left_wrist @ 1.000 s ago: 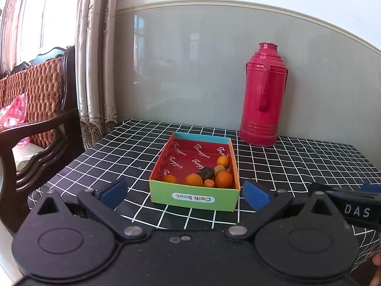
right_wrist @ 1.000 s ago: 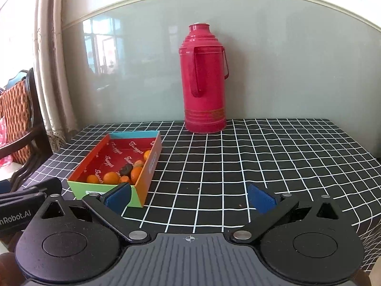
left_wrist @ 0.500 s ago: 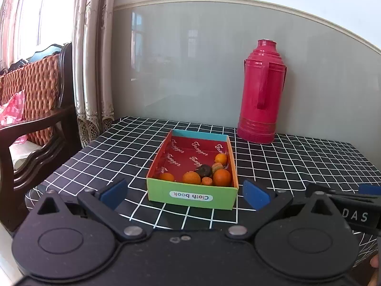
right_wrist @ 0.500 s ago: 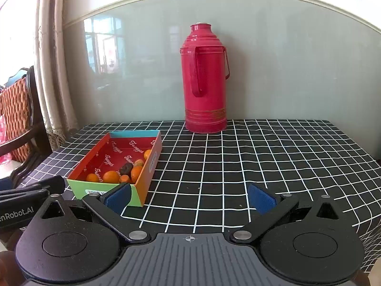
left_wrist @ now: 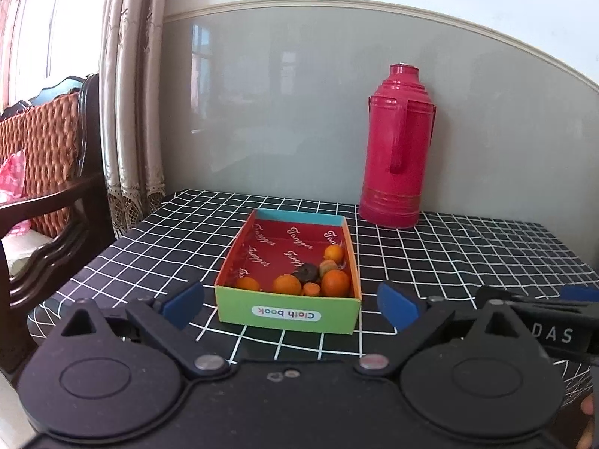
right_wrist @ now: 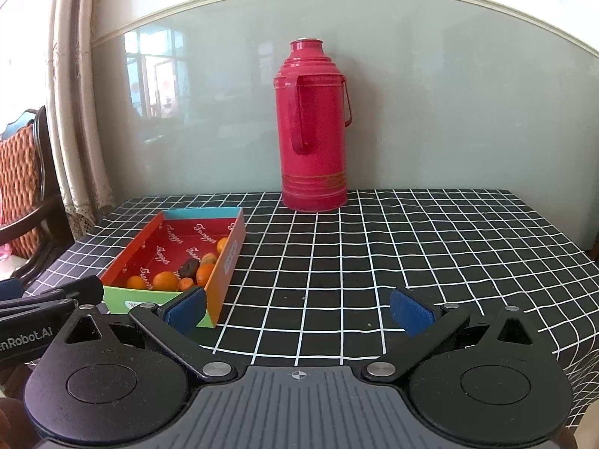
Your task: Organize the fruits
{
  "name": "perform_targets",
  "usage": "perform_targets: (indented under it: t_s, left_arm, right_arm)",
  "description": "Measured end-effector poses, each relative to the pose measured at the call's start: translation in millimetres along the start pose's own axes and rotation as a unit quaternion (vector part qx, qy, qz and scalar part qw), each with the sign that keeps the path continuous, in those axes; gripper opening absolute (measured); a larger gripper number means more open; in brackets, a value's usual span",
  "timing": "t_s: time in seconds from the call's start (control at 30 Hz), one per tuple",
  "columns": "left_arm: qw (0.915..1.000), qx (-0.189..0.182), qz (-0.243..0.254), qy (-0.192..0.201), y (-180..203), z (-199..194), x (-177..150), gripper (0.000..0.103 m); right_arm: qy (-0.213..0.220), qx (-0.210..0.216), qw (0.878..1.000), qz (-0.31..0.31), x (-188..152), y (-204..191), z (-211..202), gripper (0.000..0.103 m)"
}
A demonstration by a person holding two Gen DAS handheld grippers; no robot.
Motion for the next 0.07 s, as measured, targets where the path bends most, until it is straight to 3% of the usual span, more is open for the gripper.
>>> perform_targets:
  t_s: [0.07]
  left_arm:
    - [1.0,0.006,0.004,0.002,1.1,-0.5,0.5,0.094]
  right_arm:
    - [-0.001,0.001,1.0,0.0,0.3,-0.5,0.5,0.103]
Point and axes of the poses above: each gripper's, at about its wrist camera, not at the fingertips, and z roughly the way its jaws point, y to its right, x to its top, the point moved 3 cm from there along z, roughly the way its jaws point, and after that the axes turned 5 degrees about -x, right-handed, at the moved point
